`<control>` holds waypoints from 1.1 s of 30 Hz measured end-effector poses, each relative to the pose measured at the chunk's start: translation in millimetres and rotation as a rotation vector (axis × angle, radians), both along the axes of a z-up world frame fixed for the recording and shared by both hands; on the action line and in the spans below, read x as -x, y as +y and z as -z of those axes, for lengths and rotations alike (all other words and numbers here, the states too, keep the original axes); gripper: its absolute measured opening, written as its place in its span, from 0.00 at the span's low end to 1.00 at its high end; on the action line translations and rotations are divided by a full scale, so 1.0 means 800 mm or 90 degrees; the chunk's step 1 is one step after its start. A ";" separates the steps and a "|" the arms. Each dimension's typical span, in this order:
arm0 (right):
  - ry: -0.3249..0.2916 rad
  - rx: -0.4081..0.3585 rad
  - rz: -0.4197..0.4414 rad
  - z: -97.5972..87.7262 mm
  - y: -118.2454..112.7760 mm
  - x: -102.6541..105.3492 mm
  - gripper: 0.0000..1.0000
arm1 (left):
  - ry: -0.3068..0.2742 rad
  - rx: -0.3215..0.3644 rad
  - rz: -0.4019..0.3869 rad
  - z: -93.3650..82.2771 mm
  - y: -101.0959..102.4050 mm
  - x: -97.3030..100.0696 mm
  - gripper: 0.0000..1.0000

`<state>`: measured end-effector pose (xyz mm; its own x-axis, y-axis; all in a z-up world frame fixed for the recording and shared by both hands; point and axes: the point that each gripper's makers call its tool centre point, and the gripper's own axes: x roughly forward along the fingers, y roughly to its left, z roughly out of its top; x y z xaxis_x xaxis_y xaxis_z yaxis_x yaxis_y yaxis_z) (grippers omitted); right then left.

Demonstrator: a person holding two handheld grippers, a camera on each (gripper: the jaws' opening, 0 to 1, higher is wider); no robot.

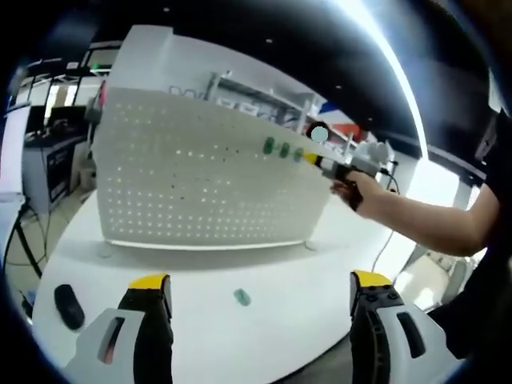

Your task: Insert the hook assembly into the mounting plate slot until the hook locks in place.

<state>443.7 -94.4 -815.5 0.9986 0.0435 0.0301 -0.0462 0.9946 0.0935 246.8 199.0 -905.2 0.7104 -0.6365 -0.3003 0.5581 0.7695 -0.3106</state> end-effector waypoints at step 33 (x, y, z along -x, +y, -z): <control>0.266 -0.003 -0.243 0.196 0.113 0.174 0.46 | 0.019 -0.002 0.017 0.010 0.004 0.023 1.00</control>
